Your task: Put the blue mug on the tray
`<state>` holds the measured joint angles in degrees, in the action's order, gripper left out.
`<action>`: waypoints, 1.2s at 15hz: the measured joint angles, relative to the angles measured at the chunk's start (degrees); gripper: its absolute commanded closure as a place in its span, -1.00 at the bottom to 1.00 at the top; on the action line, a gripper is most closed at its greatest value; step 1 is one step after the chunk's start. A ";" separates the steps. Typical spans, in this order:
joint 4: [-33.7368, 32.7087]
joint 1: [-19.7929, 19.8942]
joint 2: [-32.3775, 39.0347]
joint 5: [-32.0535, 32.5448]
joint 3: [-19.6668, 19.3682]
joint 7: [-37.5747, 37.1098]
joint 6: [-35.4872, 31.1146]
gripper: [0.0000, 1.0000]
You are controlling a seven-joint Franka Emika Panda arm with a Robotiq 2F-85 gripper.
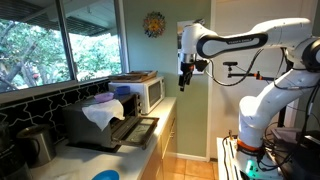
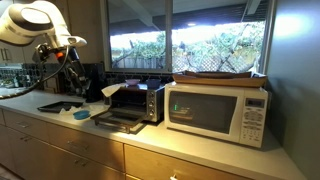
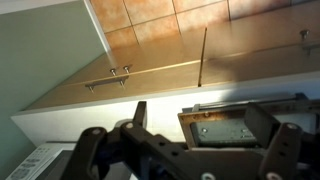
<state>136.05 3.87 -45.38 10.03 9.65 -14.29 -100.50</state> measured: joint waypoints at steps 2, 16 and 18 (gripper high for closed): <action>-2.49 1.10 0.03 0.67 -1.45 -1.40 -3.59 -1.00; -26.10 1.34 18.29 -7.07 -12.24 5.09 -11.25 -1.00; -26.44 1.24 18.57 -6.61 -12.11 6.96 -12.45 -1.00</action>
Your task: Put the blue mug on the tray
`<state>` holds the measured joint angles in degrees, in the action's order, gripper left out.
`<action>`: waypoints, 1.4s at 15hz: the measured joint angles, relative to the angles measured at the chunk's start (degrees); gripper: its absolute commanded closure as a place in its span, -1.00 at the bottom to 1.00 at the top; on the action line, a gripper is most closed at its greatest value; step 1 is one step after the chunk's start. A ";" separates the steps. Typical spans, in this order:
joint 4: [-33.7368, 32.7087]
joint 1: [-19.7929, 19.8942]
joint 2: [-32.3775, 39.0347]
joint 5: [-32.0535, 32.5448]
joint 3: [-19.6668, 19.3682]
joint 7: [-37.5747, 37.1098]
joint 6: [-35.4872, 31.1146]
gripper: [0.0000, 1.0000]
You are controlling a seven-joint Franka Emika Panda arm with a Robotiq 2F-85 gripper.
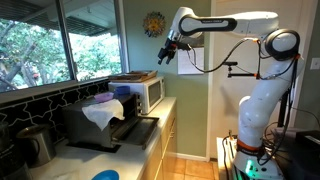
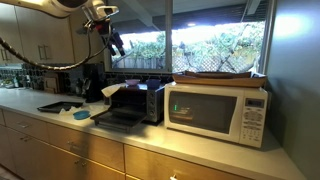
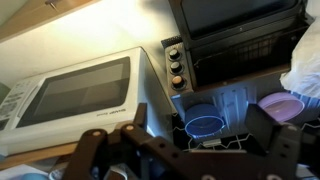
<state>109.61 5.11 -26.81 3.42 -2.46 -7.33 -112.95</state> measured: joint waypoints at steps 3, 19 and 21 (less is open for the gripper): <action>-4.68 -1.39 3.71 -1.95 -1.76 9.75 2.13 -1.00; -28.74 -3.44 22.02 -18.73 -7.32 36.24 17.45 -1.00; -27.97 -3.44 23.40 -17.58 -7.13 35.93 9.82 -1.00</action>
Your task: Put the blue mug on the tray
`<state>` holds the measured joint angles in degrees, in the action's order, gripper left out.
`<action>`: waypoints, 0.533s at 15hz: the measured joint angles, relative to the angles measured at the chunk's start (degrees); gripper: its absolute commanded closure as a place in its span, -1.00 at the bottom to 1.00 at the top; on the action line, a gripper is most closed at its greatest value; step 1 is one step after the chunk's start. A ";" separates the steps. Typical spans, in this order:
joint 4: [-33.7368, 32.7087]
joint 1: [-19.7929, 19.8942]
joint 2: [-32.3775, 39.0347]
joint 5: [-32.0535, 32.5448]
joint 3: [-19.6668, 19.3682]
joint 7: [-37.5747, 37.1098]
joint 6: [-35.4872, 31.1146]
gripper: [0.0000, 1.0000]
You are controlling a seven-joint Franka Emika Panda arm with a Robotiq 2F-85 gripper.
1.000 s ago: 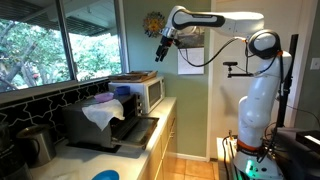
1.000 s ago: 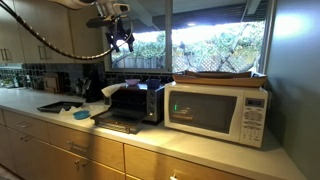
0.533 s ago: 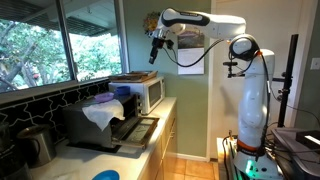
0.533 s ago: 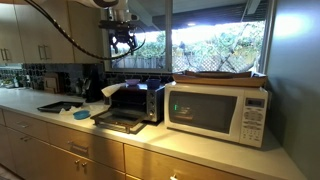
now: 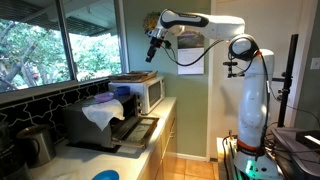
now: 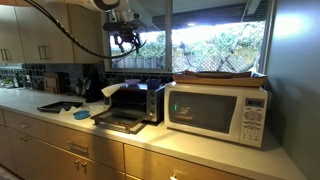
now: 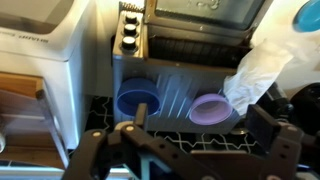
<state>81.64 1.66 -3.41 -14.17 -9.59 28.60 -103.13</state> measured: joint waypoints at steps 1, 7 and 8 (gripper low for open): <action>0.41 0.07 1.69 0.37 -0.06 0.04 -4.40 -1.00; 0.09 1.07 14.40 0.03 1.42 3.71 -19.39 -1.00; -0.64 1.35 16.05 0.11 2.50 4.32 -20.09 -1.00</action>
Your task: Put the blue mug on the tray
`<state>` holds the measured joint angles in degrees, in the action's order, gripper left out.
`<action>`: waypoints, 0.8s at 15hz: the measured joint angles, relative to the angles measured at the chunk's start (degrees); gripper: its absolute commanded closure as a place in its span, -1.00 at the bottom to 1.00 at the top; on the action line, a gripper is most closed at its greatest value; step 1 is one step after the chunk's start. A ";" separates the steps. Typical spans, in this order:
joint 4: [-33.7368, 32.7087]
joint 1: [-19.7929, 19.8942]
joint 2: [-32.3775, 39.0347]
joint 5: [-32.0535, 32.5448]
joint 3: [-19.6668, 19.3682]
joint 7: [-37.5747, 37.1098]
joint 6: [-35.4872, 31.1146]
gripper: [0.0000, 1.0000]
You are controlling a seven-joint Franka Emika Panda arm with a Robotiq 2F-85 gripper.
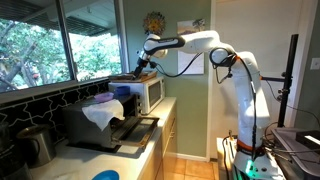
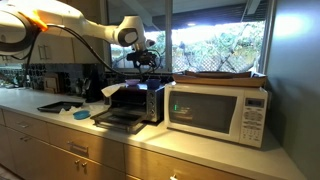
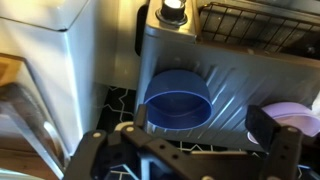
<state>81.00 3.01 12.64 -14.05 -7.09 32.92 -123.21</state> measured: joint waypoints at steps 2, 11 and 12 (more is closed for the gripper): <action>-1.65 0.15 2.90 1.23 1.98 0.60 -1.51 -1.00; -5.76 1.11 7.82 1.48 5.56 1.53 -4.47 -1.00; -5.75 1.07 7.91 1.48 5.56 1.50 -4.89 -1.00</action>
<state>75.24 4.08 20.54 -12.57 -1.53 34.42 -128.10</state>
